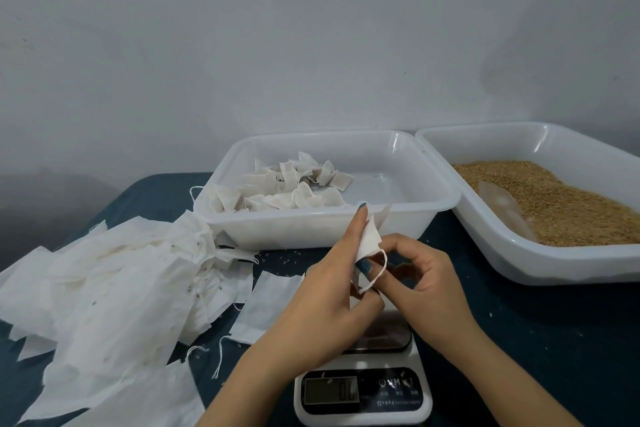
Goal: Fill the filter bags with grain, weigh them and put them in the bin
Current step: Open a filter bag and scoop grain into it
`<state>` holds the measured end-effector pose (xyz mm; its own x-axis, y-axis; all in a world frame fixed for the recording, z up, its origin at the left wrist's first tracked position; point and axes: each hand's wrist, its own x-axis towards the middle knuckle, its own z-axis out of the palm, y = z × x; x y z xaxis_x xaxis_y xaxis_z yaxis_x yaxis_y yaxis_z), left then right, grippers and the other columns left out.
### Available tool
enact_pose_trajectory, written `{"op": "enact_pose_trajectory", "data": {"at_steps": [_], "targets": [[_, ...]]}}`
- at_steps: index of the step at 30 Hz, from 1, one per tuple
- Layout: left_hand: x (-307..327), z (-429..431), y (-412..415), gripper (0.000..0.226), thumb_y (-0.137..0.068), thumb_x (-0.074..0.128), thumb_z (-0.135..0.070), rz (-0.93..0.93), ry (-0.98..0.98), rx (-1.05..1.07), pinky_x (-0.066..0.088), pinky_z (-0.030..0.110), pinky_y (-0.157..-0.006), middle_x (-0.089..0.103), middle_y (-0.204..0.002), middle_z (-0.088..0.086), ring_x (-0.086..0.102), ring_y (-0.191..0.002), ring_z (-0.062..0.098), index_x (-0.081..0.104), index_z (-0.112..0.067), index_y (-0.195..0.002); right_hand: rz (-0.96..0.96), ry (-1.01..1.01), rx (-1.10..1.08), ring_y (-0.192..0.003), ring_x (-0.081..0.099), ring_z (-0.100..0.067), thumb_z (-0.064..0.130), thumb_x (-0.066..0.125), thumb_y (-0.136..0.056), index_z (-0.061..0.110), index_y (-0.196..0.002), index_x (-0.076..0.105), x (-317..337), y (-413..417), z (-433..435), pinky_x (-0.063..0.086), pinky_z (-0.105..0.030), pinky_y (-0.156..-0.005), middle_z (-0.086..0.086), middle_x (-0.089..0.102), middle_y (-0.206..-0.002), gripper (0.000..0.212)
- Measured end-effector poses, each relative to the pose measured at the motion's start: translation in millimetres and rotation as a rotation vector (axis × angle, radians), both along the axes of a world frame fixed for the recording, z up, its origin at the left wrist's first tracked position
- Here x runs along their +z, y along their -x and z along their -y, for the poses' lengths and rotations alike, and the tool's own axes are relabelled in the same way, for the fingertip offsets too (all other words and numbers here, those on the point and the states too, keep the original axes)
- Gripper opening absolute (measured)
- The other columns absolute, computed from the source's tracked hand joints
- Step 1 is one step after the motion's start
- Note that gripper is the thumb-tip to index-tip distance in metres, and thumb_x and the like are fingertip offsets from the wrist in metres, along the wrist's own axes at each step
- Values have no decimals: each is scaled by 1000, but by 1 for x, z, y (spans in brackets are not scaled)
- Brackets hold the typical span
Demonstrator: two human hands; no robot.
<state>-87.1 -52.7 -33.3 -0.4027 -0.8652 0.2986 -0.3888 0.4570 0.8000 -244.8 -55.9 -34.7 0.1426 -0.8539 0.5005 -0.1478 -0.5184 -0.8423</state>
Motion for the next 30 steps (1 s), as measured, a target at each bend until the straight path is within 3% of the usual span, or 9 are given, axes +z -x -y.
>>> {"op": "enact_pose_trajectory", "data": {"at_steps": [3,7,10,13,16,21,24,26,30], "targets": [[5,-1,-1,85,-80,51,-38,9,19,14,47,27,-103,42,-143,-32,48,-129,-3,9,-53,-153,44,7,23,-78,68,-13,30,68,-83,28,-85,69,5,0,-1,53,-20,-67,4,71,-84,3],[10,3,-5,65,-87,48,-41,47,155,82,41,32,-111,34,-154,-23,34,-141,-2,35,-38,-151,114,-36,45,-73,63,-10,14,67,-81,19,-81,67,5,4,1,53,-32,-64,1,67,-78,4],[11,5,-6,56,-90,43,-44,58,164,123,37,18,-110,37,-153,-24,32,-140,-7,46,-37,-145,97,-54,48,-72,60,-7,10,62,-81,9,-85,66,4,4,2,51,-34,-62,-1,67,-80,5],[11,5,-7,45,-99,46,-35,132,203,175,39,28,-111,39,-151,-23,37,-135,-9,50,-34,-143,69,-74,44,-73,60,-8,13,62,-82,12,-84,66,4,3,1,52,-38,-63,2,67,-80,5],[14,2,-7,54,-89,40,-46,225,243,178,38,24,-110,38,-151,-24,37,-135,-9,49,-39,-142,60,-94,24,-71,59,-10,16,63,-81,17,-81,66,5,3,1,51,-42,-63,2,66,-78,3],[17,-1,-5,51,-92,37,-37,238,247,106,37,27,-112,48,-145,-21,39,-138,-1,52,-32,-141,44,-100,42,-74,62,-9,13,64,-83,17,-83,68,7,3,2,53,-32,-63,1,68,-81,6],[18,-1,-5,51,-93,33,-29,250,258,90,30,25,-116,53,-141,-18,44,-133,0,55,-27,-140,25,-97,29,-75,62,-16,5,65,-87,11,-86,68,6,4,3,53,-41,-64,-1,68,-83,7],[19,-1,-5,53,-91,30,-27,280,304,105,27,19,-116,57,-137,-18,47,-128,0,57,-26,-137,15,-94,34,-75,62,-17,10,65,-85,8,-87,67,6,4,2,52,-43,-64,0,68,-83,4],[17,0,-6,48,-91,34,-28,284,366,203,34,13,-106,64,-127,-18,50,-122,-1,65,-27,-128,5,-96,52,-75,62,-8,18,65,-83,13,-81,66,7,4,1,53,-32,-62,3,68,-82,5]]}}
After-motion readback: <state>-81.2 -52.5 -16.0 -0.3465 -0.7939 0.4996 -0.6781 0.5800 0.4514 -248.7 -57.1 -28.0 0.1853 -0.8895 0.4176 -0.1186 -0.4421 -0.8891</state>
